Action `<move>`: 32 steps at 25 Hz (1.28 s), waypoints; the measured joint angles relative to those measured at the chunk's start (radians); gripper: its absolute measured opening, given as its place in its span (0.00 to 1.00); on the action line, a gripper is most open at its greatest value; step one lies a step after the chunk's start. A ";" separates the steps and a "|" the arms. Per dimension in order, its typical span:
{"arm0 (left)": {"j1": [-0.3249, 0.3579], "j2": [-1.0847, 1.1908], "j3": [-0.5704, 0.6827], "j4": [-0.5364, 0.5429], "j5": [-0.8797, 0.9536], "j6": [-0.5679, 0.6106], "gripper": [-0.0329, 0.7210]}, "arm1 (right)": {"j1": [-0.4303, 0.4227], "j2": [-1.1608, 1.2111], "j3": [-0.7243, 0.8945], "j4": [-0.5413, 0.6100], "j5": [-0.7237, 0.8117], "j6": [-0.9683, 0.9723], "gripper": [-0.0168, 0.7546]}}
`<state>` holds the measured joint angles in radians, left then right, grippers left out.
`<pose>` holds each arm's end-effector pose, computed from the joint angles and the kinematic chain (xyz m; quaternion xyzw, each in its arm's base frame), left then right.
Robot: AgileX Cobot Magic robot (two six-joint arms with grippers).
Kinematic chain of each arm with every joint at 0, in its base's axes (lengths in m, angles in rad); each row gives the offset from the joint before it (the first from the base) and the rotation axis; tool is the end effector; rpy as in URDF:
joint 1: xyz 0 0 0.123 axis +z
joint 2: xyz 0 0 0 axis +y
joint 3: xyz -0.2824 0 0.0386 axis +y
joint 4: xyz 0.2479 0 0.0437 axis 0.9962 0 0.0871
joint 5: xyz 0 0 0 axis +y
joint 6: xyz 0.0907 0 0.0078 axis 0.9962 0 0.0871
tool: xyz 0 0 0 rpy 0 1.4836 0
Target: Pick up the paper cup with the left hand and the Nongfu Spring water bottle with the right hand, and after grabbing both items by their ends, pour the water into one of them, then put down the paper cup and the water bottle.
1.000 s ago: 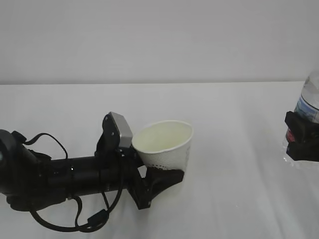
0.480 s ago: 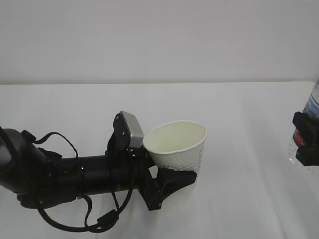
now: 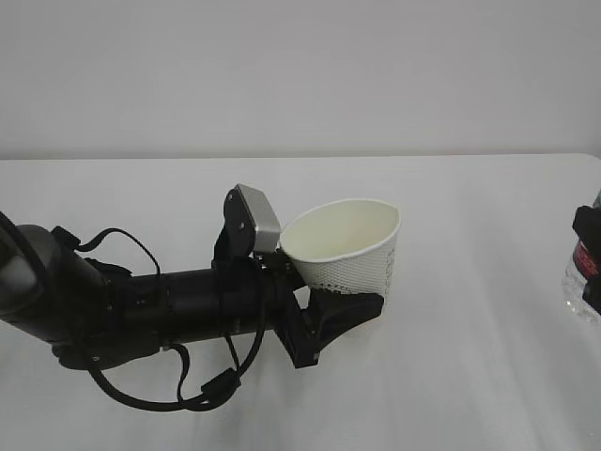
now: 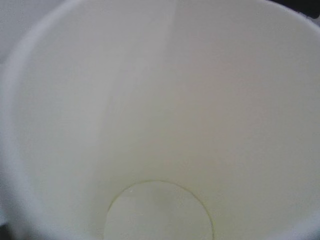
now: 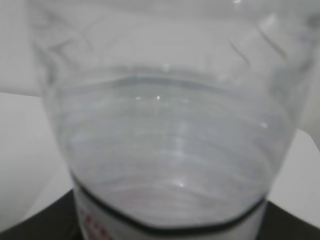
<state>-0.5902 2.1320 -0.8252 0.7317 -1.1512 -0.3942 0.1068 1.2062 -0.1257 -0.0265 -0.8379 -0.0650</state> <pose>0.2688 -0.2469 0.1000 0.3947 0.6470 -0.4240 0.4959 0.1793 0.0210 0.1883 -0.0783 0.7559 0.0153 0.6499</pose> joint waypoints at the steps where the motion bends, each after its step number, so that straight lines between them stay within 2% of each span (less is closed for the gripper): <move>1: 0.000 0.000 0.000 0.001 0.000 0.000 0.70 | 0.000 -0.021 0.000 0.000 0.029 0.000 0.53; 4: -0.004 0.000 0.000 0.001 0.000 0.000 0.70 | 0.000 -0.068 0.002 0.002 0.094 0.000 0.53; 14: -0.103 0.000 -0.021 -0.009 0.043 0.000 0.70 | 0.000 -0.084 0.003 0.008 0.173 -0.066 0.53; 32: -0.131 0.000 -0.021 -0.009 0.071 0.000 0.70 | 0.000 -0.085 0.003 0.045 0.171 -0.278 0.53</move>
<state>-0.7210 2.1320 -0.8464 0.7226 -1.0806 -0.3941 0.1068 1.1216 -0.1225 0.0181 -0.6668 -0.3431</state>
